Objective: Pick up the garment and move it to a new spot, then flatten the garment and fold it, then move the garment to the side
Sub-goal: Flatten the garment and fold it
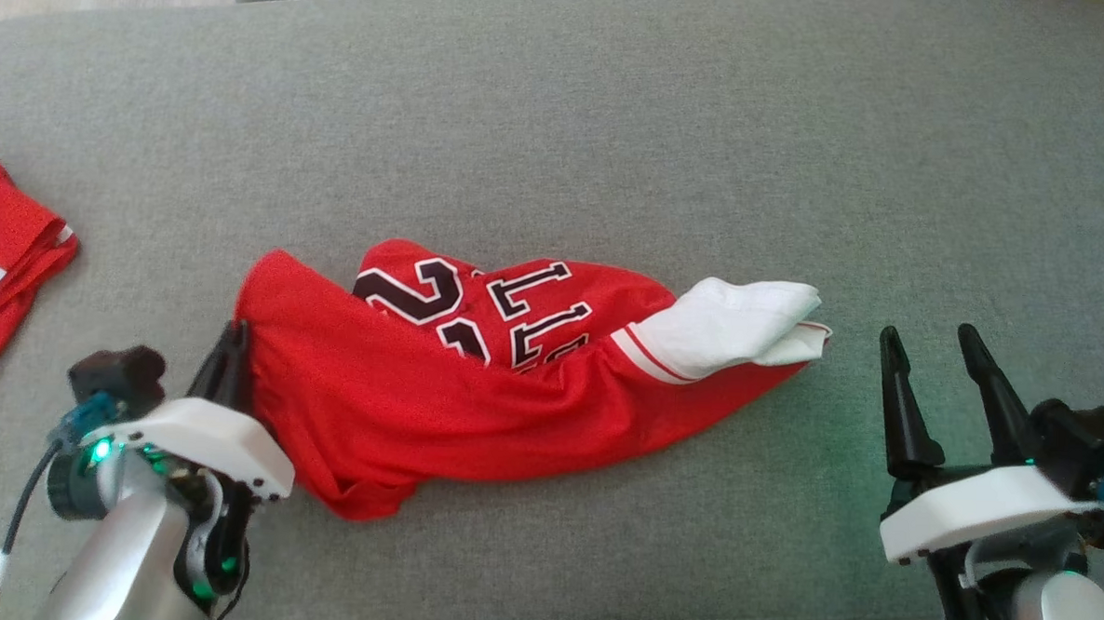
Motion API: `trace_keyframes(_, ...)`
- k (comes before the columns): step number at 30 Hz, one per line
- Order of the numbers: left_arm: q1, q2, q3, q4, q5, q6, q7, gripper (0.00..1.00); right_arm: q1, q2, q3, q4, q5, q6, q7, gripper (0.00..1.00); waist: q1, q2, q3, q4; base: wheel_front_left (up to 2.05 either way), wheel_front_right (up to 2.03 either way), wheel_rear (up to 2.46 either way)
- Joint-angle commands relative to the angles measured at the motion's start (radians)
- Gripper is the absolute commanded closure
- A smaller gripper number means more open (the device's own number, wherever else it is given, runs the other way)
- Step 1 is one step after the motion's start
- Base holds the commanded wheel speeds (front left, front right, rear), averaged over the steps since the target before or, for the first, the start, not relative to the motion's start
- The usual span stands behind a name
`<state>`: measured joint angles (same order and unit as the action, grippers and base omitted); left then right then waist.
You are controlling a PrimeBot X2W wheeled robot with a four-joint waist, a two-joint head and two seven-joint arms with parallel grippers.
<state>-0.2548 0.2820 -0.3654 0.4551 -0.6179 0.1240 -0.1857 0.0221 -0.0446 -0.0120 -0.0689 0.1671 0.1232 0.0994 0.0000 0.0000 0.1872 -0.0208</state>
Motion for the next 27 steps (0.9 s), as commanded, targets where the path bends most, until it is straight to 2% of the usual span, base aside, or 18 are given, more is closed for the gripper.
trace_keyframes(1, -0.013, 0.016, 0.053, -0.03, -0.003, 0.014, -0.015, 1.0, -0.042, -0.006, 0.017, -0.031, 0.006, 0.008, -0.011, 0.0, 0.0, 0.0, 0.0, 0.003, 0.0, 0.0, 0.0)
trace_keyframes(7, 0.044, -0.003, 0.072, -0.02, -0.034, 0.045, -0.009, 0.98, -0.048, -0.006, 0.015, -0.026, 0.009, 0.008, -0.012, 0.0, 0.0, 0.0, 0.001, 0.009, 0.0, 0.0, 0.0)
trace_keyframes(9, 0.057, -0.011, 0.068, -0.018, -0.043, 0.044, -0.002, 0.36, -0.05, -0.006, 0.012, -0.024, 0.01, 0.008, -0.013, 0.0, 0.0, 0.0, 0.002, 0.012, 0.0, 0.0, 0.0)
trace_keyframes(10, 0.062, -0.014, 0.066, -0.019, -0.044, 0.045, -0.003, 0.0, -0.052, -0.006, 0.011, -0.023, 0.01, 0.008, -0.013, 0.0, 0.0, 0.0, 0.002, 0.013, 0.0, 0.0, 0.0)
trace_keyframes(16, 0.087, -0.008, 0.07, -0.07, 0.025, 0.093, -0.06, 0.0, -0.056, -0.006, 0.011, -0.021, -0.005, 0.008, -0.009, 0.0, 0.0, 0.0, -0.011, 0.018, 0.0, 0.0, 0.0)
trace_keyframes(21, 0.119, -0.001, 0.103, -0.208, 0.12, 0.12, -0.075, 0.0, -0.054, -0.006, 0.012, -0.026, -0.016, 0.008, -0.004, 0.0, 0.0, 0.0, -0.034, 0.023, 0.0, 0.0, 0.0)
trace_keyframes(27, 0.176, 0.003, 0.117, -0.363, 0.221, 0.12, -0.076, 0.0, -0.034, -0.006, 0.024, -0.04, -0.025, 0.008, 0.012, 0.0, 0.0, 0.0, -0.069, 0.028, 0.0, 0.0, 0.0)
